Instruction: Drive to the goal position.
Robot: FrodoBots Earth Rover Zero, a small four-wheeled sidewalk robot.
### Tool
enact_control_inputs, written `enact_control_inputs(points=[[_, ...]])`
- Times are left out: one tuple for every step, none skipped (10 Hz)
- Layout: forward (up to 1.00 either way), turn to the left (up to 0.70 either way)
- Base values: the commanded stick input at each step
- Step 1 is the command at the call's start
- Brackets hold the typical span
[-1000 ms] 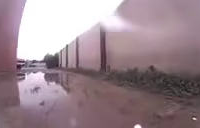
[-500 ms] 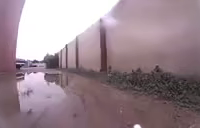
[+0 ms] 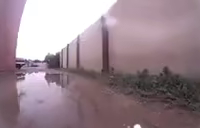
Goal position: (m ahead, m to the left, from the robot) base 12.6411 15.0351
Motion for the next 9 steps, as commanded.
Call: enact_control_inputs(points=[[0.7,0.01],[0.7,0.01],[0.7,0.01],[0.7,0.01],[0.7,0.01],[0.7,0.01],[0.7,0.01],[0.7,0.01],[0.7,0.01]])
